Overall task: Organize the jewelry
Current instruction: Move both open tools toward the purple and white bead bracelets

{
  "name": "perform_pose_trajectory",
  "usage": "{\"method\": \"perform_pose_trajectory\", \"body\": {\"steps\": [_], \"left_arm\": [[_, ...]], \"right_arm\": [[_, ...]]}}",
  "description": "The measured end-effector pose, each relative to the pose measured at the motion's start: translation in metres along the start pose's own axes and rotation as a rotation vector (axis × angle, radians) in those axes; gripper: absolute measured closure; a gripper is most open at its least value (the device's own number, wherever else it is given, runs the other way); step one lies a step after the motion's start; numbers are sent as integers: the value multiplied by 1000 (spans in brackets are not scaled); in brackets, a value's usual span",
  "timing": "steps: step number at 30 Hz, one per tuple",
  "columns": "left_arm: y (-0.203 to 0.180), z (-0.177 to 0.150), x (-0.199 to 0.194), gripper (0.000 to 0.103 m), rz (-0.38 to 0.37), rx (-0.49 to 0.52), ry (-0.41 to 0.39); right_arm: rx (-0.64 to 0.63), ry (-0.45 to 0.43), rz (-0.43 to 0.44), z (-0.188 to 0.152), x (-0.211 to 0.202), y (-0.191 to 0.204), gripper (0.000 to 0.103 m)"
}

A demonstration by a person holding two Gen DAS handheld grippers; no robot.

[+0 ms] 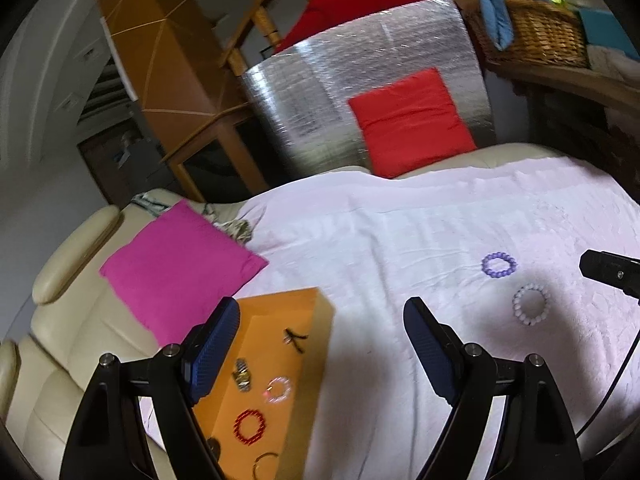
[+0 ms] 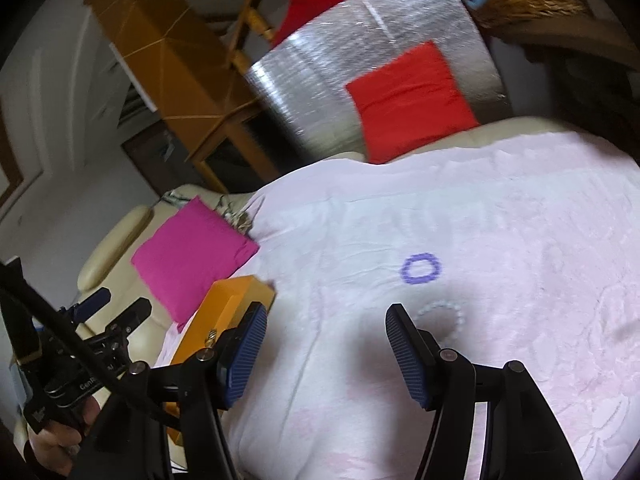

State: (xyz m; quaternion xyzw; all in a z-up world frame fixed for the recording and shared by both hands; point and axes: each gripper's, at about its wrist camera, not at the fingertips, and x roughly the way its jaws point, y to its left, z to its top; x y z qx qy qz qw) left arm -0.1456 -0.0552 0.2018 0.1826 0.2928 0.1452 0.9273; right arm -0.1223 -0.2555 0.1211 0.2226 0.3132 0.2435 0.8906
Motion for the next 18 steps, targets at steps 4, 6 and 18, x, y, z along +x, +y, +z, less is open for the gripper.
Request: {"method": "perform_pose_trajectory", "body": {"steps": [4,6,18], "left_arm": [[-30,13,12,19,-30,35,0],[-44,17,17,19,-49,45,2],[-108,18,61,19,-166,71,43]], "right_arm": [[60,6,-3,7,0,-26,37],[83,9,-10,10,-1,-37,37],[149,51,-95,15,4,-84,37]]}}
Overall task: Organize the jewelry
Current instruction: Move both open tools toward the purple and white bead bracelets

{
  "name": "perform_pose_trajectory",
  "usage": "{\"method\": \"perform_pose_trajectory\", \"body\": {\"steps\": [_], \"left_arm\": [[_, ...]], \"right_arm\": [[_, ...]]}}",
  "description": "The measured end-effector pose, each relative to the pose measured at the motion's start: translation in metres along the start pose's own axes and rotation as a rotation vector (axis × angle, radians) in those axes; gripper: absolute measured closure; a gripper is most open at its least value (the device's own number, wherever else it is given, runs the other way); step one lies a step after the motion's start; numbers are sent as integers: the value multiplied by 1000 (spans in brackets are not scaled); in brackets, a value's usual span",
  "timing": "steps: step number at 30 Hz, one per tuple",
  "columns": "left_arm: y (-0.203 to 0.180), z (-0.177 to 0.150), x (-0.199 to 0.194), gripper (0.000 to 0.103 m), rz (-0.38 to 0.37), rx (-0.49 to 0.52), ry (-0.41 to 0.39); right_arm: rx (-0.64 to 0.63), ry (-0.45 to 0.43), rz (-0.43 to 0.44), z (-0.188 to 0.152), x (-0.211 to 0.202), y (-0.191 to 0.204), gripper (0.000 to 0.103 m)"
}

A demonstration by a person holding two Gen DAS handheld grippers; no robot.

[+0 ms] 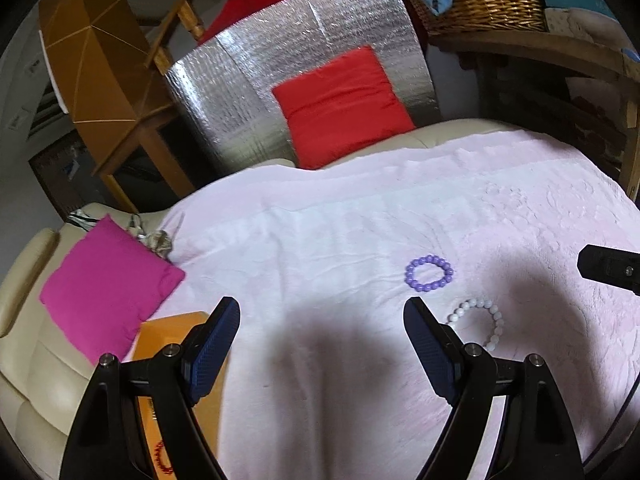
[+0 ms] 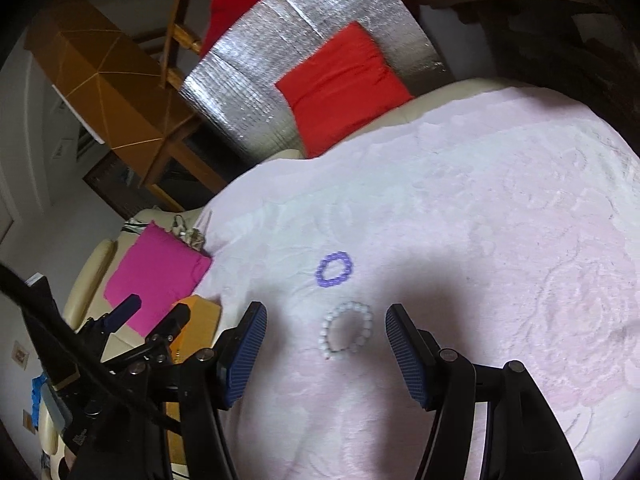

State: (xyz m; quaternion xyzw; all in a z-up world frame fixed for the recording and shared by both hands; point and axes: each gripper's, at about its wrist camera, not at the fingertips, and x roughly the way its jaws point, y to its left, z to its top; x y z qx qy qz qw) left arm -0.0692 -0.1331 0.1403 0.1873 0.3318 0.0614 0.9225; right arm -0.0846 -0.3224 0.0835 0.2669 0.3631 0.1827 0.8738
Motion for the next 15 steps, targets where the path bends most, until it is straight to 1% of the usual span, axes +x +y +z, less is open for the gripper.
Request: {"method": "perform_pose_trajectory", "body": {"steps": [6,15], "left_arm": [[-8,-2,26,19,-26,-9,27],[2,-11,61,19,-37,-45,75]], "right_arm": [[-19,24,-34,0,13,-1,37],[-80,103,-73,-4,53,9,37]]}}
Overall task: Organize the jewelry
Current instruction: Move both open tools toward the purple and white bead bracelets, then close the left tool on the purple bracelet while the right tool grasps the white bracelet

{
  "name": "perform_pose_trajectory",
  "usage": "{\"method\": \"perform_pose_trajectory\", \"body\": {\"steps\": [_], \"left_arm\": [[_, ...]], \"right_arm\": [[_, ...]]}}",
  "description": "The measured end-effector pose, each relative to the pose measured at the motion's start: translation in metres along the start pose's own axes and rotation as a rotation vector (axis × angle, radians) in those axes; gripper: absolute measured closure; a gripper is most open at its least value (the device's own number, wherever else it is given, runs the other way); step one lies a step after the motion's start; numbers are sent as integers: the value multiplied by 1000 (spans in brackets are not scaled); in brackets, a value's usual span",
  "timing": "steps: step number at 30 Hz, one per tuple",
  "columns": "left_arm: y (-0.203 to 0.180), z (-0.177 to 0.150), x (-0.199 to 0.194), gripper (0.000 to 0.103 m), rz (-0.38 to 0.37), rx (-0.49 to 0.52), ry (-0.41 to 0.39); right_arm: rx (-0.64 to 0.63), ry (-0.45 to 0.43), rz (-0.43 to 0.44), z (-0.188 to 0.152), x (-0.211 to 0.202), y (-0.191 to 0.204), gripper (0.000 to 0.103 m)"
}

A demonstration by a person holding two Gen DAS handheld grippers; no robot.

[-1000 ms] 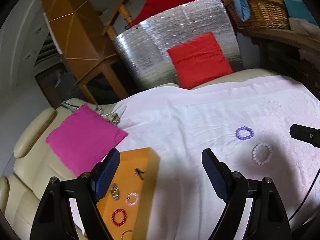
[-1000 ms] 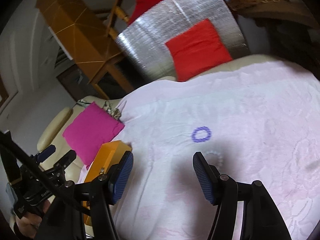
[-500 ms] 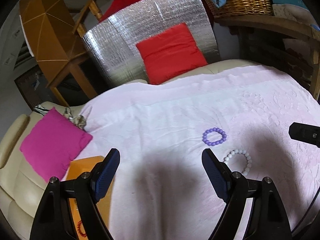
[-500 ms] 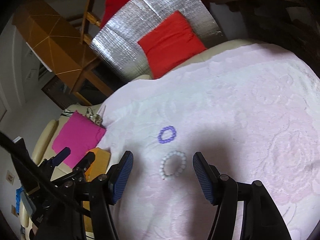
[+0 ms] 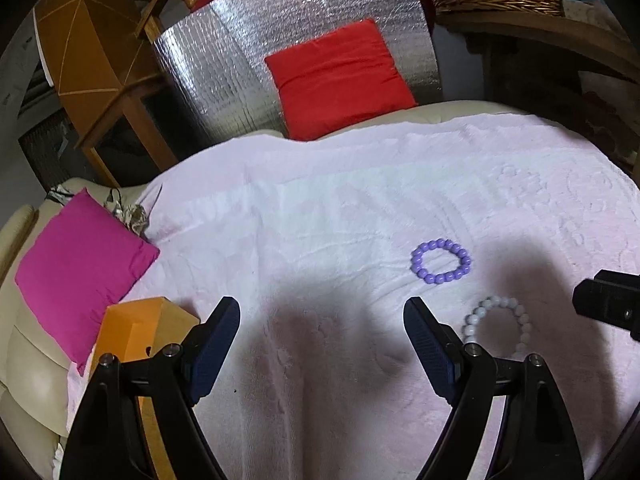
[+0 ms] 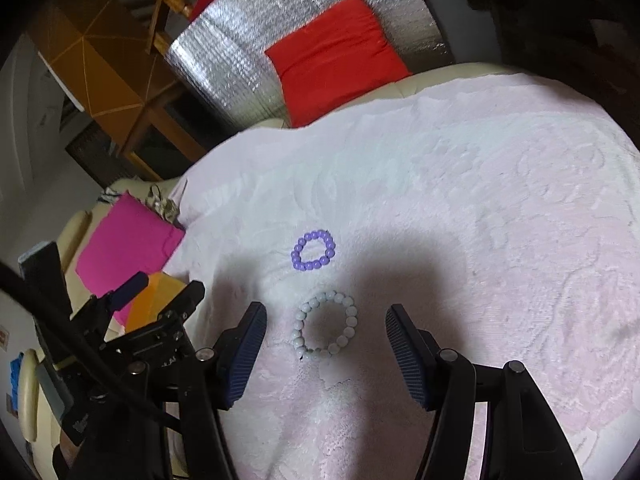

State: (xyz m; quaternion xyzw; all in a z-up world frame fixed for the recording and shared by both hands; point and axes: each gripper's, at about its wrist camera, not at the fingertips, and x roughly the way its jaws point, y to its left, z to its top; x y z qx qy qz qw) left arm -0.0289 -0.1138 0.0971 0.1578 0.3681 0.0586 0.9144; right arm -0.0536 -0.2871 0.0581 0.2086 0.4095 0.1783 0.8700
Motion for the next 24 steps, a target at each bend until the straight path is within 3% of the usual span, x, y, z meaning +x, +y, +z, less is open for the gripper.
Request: {"method": "perform_pose_trajectory", "body": {"steps": [7,12,14,16,18,21,24], "left_arm": [[22,-13,41,19,-18,-52,81],[31,-18,65,19,-77,-71,137],[34,-16,67,19,-99,-77,132],[34,-14,69,19,-115,-84,127],[34,-12,72,19,-137,-88,120],[31,-8,76,19,-174,-99,117],[25,-2,81,19,-214,-108,117]], "right_arm": [[-75,87,-33,-7,36,1,37],[-93,123,-58,-13,57,-1,38],[-116,123,-70,-16,63,3,48],[-150,127,-113,-19,73,9,66],[-191,102,-155,-22,77,13,71],[-246,79,-211,-24,79,17,92],[-260,62,-222,-25,72,18,93]]}}
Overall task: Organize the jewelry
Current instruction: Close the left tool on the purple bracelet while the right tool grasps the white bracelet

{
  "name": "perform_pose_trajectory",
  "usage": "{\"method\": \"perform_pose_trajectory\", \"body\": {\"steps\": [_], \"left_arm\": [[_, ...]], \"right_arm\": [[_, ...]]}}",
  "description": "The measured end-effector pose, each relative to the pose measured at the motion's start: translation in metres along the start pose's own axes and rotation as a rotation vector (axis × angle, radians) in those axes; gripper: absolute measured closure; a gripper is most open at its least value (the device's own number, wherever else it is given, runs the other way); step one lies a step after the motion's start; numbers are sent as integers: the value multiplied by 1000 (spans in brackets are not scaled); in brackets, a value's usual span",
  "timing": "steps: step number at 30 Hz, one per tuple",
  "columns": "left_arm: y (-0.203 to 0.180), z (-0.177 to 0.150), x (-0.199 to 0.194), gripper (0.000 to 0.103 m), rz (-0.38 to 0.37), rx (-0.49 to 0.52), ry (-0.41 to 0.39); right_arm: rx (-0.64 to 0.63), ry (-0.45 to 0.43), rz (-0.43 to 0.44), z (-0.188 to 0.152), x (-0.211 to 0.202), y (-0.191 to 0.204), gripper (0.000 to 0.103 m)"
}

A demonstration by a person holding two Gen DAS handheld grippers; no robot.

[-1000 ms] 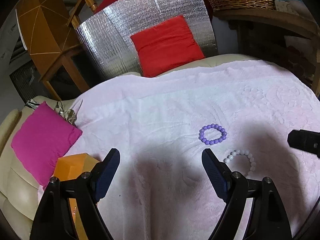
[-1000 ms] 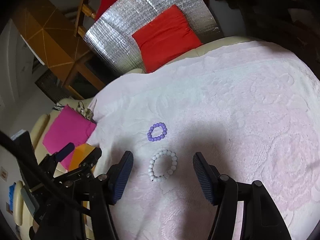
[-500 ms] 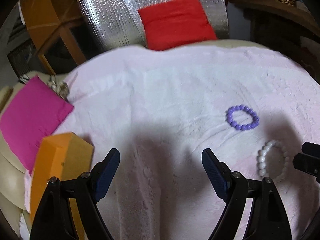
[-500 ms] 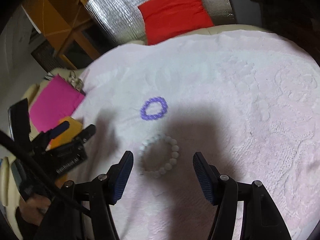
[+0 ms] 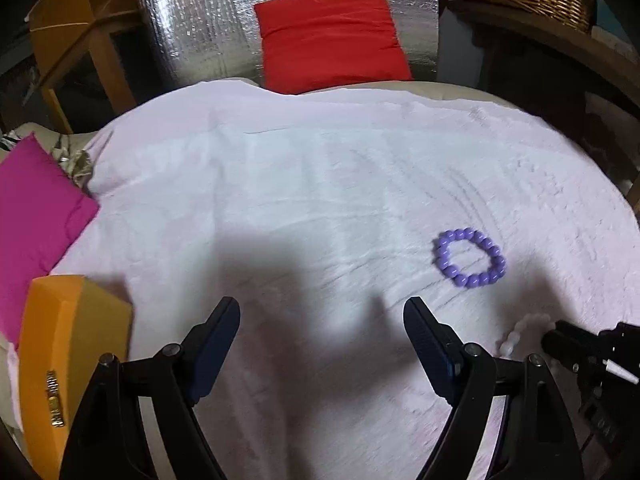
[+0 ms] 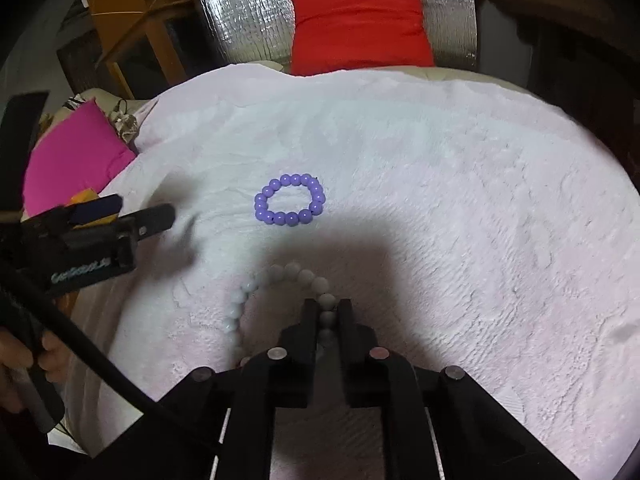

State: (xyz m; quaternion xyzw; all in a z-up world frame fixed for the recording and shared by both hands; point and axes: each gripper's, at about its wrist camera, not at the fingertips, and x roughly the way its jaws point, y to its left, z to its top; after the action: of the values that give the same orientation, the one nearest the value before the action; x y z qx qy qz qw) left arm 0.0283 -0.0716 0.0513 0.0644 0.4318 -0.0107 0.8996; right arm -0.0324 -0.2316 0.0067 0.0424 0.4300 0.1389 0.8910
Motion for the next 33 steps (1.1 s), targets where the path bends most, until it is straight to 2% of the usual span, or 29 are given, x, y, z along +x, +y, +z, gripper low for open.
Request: {"method": "perform_pose_trajectory", "body": {"steps": [3,9,10,12,13,16,18,22,24,26,31,33], "left_arm": [[-6,7,7,19,-59,-30,8],[-26,19,26,21,-172,-89,35],[-30,21,30,23,-187,-95,42],[-38,24,39,38,-214,-105,63],[-41,25,44,41,-221,-111,73],[-48,27,52,47,-208,-114,79],[-50,29,54,59,-205,-104,71],[-52,31,58,73,-203,-88,63],[-50,33,59,85,-203,-69,57],[-51,32,57,91,-187,-44,51],[-46,24,48,91,-179,9,53],[-39,17,40,93,-184,27,52]], "right_arm": [[3,-23,-1,0,-9,-4,93],[104,-39,35,5,-25,-29,93],[113,-35,37,7,-24,-29,93],[129,-16,44,7,-23,-32,93],[138,-4,46,7,-21,-33,93],[152,23,49,7,-17,-34,93],[157,32,53,7,-16,-36,93],[177,62,58,4,-11,-39,93],[181,69,59,3,-9,-38,93],[176,69,58,5,-8,-35,92],[191,73,62,6,-5,-35,90],[187,74,55,5,-2,-32,89]]}}
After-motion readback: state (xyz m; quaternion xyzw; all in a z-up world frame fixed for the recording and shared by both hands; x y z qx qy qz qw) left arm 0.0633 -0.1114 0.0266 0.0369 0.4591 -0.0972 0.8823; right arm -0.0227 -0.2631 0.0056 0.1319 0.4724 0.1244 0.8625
